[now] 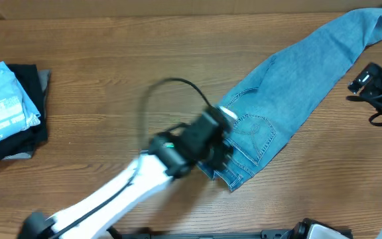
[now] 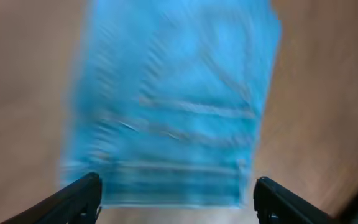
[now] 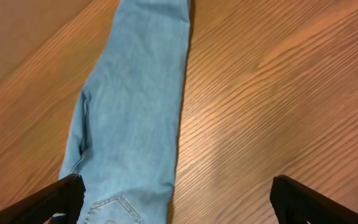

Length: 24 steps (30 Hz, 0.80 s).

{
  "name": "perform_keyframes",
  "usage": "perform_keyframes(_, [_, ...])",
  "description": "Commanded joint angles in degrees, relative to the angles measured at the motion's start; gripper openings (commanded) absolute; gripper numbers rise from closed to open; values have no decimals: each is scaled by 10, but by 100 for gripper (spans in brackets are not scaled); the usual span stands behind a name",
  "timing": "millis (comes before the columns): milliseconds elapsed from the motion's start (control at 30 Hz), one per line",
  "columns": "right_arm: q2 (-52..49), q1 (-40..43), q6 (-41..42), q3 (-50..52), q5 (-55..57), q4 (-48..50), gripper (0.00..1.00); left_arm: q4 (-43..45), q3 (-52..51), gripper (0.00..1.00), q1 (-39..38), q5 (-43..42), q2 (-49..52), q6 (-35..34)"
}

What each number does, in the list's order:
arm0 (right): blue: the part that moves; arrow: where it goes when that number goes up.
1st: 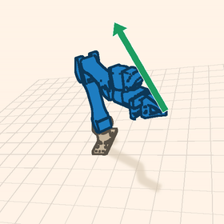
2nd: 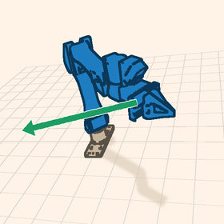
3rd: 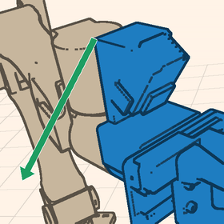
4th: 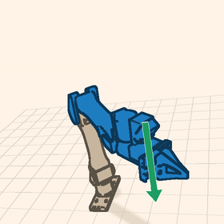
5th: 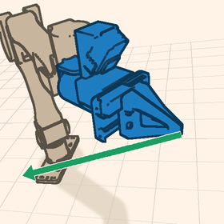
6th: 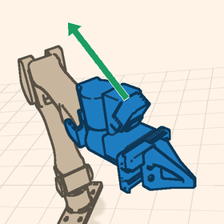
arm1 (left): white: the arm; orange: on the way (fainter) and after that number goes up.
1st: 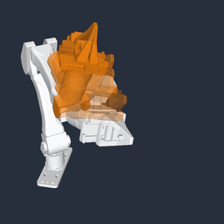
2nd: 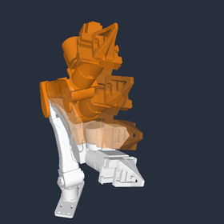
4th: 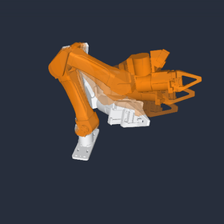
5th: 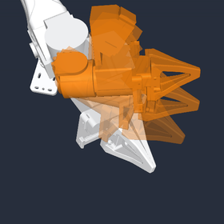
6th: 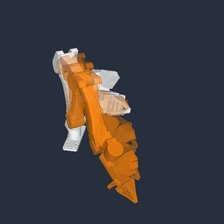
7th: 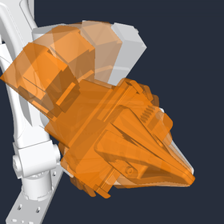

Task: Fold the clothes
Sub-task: 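Drag the jeans toward the center and grasp the waistband with the left gripper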

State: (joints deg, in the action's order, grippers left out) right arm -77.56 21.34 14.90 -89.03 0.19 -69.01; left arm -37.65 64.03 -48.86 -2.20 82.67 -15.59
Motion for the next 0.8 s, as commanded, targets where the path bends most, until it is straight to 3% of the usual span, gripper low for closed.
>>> perform_keyframes(0, [3, 0, -10, -7, -20, 12, 100, 4, 6, 82, -37, -92, 67, -156])
perform_keyframes(100, [3, 0, -10, -7, -39, 13, 100, -45, 6, 81, -29, -145, 80, -327])
perform_keyframes(200, [3, 0, -10, -7, -54, 0, 100, -41, 5, 89, -29, -216, 80, -447])
perform_keyframes(400, [3, 0, -10, -7, -68, -4, 100, 10, -28, 91, -55, -210, 80, -584])
perform_keyframes(533, [3, 0, -10, -7, -69, -5, 100, 42, -82, 93, -52, -215, 88, -640])
perform_keyframes(667, [3, 0, -10, -7, -70, -8, 100, 94, -106, 93, -37, -214, 115, -636])
perform_keyframes(767, [3, 0, -10, -7, -70, -10, 100, 162, -106, 90, -32, -247, 189, -619])
